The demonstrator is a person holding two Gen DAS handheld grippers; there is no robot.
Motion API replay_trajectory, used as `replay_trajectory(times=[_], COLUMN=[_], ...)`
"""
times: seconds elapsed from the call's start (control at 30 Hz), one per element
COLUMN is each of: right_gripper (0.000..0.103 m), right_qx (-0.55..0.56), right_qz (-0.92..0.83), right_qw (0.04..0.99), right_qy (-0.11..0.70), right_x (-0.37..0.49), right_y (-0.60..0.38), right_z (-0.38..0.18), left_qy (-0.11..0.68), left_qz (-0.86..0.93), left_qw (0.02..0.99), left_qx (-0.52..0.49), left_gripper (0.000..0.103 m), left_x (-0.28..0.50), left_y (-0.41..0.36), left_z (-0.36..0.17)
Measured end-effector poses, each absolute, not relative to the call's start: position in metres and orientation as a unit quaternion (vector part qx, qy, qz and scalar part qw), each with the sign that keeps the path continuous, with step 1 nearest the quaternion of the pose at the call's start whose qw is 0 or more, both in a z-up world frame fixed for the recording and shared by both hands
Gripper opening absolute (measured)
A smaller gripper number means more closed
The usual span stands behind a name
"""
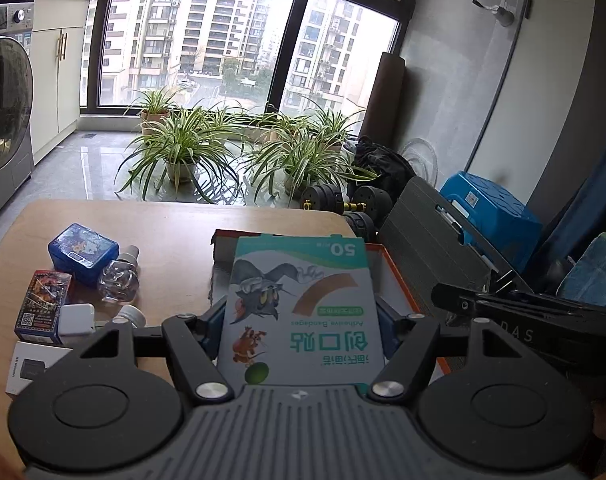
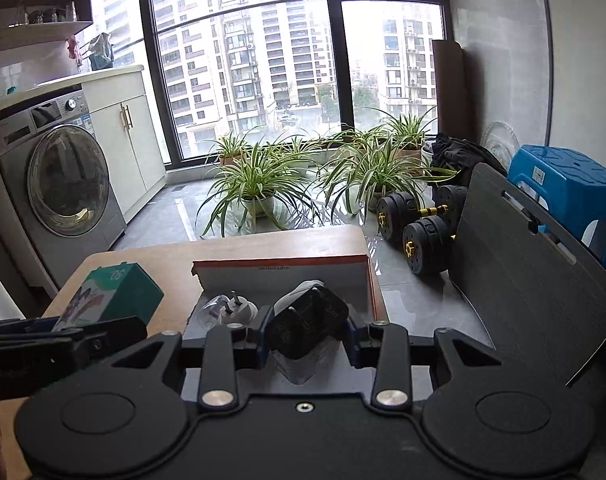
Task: Organize rigid objects
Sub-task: 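Carry the bandage box with the left tool toward the cardboard box while the right tool carries the charger, then lower the bandage box into the box and open the left tool while the right tool holds the charger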
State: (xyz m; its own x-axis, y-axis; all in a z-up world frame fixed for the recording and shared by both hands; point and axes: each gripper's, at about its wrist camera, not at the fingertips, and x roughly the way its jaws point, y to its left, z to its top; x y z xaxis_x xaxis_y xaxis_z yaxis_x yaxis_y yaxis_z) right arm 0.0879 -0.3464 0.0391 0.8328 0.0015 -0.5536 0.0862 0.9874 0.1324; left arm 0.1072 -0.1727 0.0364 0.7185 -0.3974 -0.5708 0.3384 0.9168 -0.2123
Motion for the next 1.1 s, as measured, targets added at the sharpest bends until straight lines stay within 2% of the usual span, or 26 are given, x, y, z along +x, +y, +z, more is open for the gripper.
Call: replay_trajectory(times=[0.37,1.1], right_gripper=[0.044,0.044], right_qx=[0.079,0.076], right_qz=[-0.021,-0.026], right_qw=[0.946,0.943], right_qy=[0.313,0.322], right_x=[0.103,0.106], right_y=[-0.344,-0.342], right_z=[0.026,0.021], left_qy=[0.347,0.351], left_qz=[-0.181,-0.185], left_qw=[0.92,0.918], left_qx=[-0.029,-0.012], left_gripper=[0.071,0.071], left_x=[0.112,0.11], left_y=[-0.186,-0.193], left_z=[0.016,0.011])
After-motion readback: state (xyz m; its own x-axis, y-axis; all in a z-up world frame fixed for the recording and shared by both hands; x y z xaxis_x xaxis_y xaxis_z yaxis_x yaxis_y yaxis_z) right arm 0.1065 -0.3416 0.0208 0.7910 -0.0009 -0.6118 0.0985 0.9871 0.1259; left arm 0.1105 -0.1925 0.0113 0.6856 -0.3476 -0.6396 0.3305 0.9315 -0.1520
